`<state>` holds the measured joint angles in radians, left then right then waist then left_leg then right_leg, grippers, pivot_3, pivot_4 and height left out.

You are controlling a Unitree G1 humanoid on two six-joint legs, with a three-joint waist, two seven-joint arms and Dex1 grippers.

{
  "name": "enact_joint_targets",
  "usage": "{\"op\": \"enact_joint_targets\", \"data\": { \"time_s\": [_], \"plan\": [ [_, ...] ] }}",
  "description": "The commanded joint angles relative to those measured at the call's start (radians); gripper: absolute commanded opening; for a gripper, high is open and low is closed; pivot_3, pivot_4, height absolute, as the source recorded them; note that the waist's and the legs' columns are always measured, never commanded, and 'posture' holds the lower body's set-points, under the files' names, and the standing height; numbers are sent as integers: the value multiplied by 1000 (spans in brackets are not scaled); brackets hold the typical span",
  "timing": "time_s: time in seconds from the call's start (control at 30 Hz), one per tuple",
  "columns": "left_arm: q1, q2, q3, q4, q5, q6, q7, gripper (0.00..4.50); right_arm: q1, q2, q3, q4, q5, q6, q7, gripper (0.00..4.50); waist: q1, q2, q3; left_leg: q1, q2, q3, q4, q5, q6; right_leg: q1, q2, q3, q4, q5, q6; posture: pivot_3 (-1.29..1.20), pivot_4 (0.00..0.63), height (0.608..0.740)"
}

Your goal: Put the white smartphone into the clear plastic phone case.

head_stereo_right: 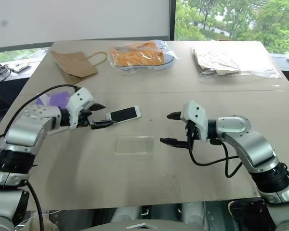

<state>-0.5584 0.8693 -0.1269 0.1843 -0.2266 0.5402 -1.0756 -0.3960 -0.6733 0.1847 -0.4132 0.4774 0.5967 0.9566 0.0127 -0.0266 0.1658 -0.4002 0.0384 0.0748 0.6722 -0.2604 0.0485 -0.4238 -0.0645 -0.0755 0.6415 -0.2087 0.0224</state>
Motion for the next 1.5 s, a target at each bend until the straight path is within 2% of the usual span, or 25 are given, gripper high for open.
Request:
{"op": "enact_joint_targets", "data": {
  "time_s": [0.03,0.17,0.37,0.5,0.8,0.97,1.07,1.17,1.2,1.23,1.43,1.5],
  "plan": [
    [-90,-1,-42,115,42,-63,-93,4441,19,-19,-82,-81,54,6,-4,4500,0,0,0,0,0,0,0,0,0,0,0,0,0,0,0,0,150,740],
    [-178,-36,-100,271,107,-153,-146,4441,79,-35,-169,-132,98,14,-30,4500,2,0,0,-1,0,0,0,0,0,0,0,0,0,0,0,0,150,740],
    [-247,-97,-153,510,194,-307,-212,4441,133,-45,-207,-198,125,44,-76,4500,4,0,0,0,0,1,1,0,0,0,0,0,0,0,1,0,150,740],
    [-268,-118,-172,588,230,-360,-286,4441,150,-48,-211,-217,135,54,-97,4500,4,0,-1,1,0,-1,2,0,0,1,0,-1,1,-1,2,0,150,740],
    [-286,-146,-149,612,240,-400,-384,4441,176,-46,-208,-231,125,40,-126,4500,5,1,-2,0,-1,0,3,-1,1,1,-2,0,1,-1,2,0,150,740],
    [-265,-137,-171,629,313,-533,-345,4441,178,-40,-194,-226,111,26,-133,4500,5,1,-2,0,-1,0,3,-1,2,1,-3,0,1,-1,2,0,150,740],
    [-242,-148,-163,603,313,-512,-350,4441,177,-39,-188,-222,107,22,-135,4500,5,2,-3,0,-1,0,3,-1,2,1,-3,0,1,-1,2,0,150,740],
    [-228,-148,-168,604,330,-517,-338,3663,172,-37,-182,-217,101,19,-135,4500,5,4,-6,0,-1,0,3,-1,2,2,-3,0,1,-1,2,0,150,740],
    [-224,-149,-166,600,330,-515,-337,3145,171,-37,-182,-215,99,17,-133,4500,5,5,-7,0,-1,0,3,-1,2,2,-3,0,1,-1,2,0,150,740],
    [-220,-150,-164,595,327,-511,-337,2910,171,-38,-181,-213,97,16,-132,4500,5,6,-7,1,-1,0,3,-1,3,2,-3,0,1,-1,2,0,150,740],
    [-190,-147,-122,562,299,-530,-305,2879,169,-42,-163,-204,64,-8,-128,4500,4,9,-11,1,-1,0,3,-1,3,2,-3,0,1,-2,3,0,150,740],
    [-164,-138,-67,502,252,-540,-296,2879,165,-40,-144,-202,41,-23,-130,4500,3,9,-11,1,-1,0,3,-1,3,2,-3,0,1,-2,3,0,150,740]
  ]
}}
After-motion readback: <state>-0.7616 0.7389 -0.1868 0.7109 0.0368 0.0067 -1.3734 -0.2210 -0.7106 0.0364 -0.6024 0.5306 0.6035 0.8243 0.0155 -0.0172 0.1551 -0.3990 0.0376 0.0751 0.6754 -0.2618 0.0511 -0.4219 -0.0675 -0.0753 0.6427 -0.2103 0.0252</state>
